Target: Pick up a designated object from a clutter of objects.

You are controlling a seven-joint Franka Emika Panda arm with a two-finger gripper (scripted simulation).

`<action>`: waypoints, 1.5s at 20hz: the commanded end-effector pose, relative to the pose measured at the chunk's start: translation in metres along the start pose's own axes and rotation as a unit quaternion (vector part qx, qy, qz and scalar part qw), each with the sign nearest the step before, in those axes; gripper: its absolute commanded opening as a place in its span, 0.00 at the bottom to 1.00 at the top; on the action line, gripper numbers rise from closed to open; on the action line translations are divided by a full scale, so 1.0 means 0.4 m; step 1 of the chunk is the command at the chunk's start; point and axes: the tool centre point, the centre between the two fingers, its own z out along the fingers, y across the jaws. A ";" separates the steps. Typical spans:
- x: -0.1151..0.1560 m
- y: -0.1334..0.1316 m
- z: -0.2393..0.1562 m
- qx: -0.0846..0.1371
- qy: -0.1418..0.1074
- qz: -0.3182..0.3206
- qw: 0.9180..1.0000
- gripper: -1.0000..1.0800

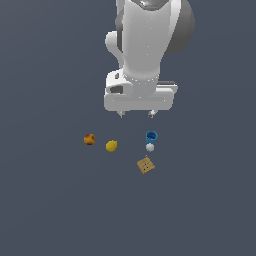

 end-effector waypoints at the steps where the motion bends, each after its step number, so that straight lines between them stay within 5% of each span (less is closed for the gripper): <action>1: -0.001 -0.012 0.027 -0.001 0.001 0.005 1.000 0.96; 20: -0.092 -0.182 0.383 0.002 0.017 0.080 0.997 0.96; 30: -0.156 -0.233 0.487 0.007 0.020 0.104 0.994 0.96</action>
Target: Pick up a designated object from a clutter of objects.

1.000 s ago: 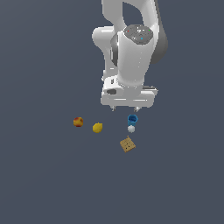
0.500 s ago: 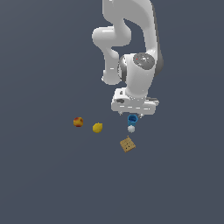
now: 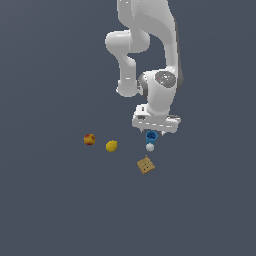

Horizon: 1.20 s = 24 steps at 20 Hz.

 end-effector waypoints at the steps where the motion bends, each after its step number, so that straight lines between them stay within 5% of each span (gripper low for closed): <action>1: -0.012 -0.005 0.015 0.001 0.001 0.004 1.000 0.96; 24: -0.024 -0.008 0.146 0.002 0.001 0.007 1.000 0.96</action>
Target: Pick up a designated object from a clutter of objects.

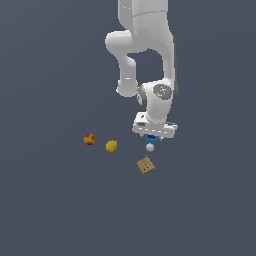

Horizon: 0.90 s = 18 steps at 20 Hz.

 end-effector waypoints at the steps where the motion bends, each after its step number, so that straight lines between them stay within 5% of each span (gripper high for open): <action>1: 0.001 0.000 0.012 0.000 0.000 0.000 1.000 0.96; 3: 0.001 -0.001 0.014 0.000 0.000 0.000 1.000 0.96; 4: 0.001 -0.001 0.014 0.000 0.000 0.000 1.000 0.00; 18: 0.001 0.002 0.004 0.000 0.001 0.000 1.000 0.00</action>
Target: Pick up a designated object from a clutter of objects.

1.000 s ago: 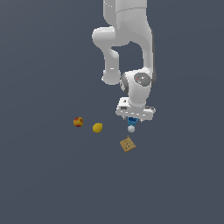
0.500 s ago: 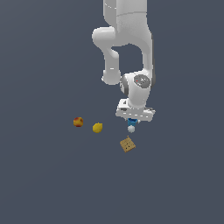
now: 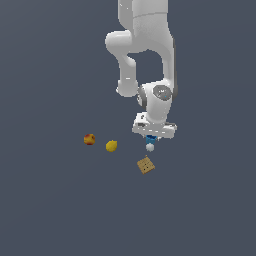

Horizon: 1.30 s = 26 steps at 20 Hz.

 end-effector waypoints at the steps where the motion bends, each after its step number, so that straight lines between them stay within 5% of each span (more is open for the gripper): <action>1: 0.001 0.004 -0.009 0.000 0.001 0.000 1.000 0.00; 12: 0.005 0.061 -0.129 0.000 0.001 0.000 1.000 0.00; 26: 0.017 0.199 -0.430 0.002 0.000 0.000 1.000 0.00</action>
